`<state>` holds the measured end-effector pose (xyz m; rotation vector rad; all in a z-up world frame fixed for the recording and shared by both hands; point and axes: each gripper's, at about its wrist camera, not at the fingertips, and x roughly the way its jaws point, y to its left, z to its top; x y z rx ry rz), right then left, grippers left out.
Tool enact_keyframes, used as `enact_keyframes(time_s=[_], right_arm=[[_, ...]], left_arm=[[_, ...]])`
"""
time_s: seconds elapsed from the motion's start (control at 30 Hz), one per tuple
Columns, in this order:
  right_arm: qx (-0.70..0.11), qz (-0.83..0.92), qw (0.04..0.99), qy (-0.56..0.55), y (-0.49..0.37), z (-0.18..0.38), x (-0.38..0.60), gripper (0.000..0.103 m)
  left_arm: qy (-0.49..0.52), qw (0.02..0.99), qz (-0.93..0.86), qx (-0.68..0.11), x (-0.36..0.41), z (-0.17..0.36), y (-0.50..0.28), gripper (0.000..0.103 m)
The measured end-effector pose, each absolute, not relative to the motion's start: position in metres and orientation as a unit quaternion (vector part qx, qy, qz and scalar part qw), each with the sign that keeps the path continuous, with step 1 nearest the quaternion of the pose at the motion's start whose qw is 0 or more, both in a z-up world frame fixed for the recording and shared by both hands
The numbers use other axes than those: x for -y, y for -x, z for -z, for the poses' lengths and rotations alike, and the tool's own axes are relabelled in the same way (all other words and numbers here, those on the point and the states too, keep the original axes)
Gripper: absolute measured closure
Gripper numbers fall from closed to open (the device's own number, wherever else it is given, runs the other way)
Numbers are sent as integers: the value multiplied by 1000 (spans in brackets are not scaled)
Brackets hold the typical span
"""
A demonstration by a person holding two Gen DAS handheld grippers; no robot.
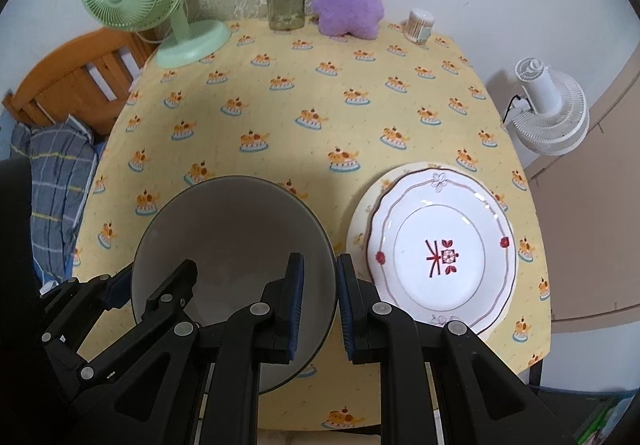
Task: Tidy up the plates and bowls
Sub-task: 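Lift the second bowl with both tools and carry it toward the first bowl, then lower the second bowl into the first bowl with both tools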
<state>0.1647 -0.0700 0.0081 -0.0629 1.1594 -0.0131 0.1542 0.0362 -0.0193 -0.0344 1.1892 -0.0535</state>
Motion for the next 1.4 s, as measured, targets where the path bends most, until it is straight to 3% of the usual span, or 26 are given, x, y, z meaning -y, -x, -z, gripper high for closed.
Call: enact_keyframes(time_s=[0.83,0.9,0.97,1.03,1.2,1.27,1.4], right_arm=[[-570,6,821,28,-182,17,70,81],[-576,-2,817,23,-181,18,70,74],[-597,-9,802,31,-181,22,67,57],[-624,10,781,37,-184,25,68,29],[-591,-6,807,-14,-170,20,78,29],[-581,-13,813,-34,-165,17,82,29],[-568,-25,821,-52,-160,12,86,29]], left_arm=[[12,814,36,-579,-36,44,-167,76],[25,807,38,-588,-38,47,-166,74],[23,805,38,-591,-38,48,-162,72],[24,803,41,-595,-39,49,-159,71],[26,813,49,-580,-43,39,-152,61],[23,816,52,-575,-45,34,-151,49],[25,818,58,-571,-47,31,-150,37]])
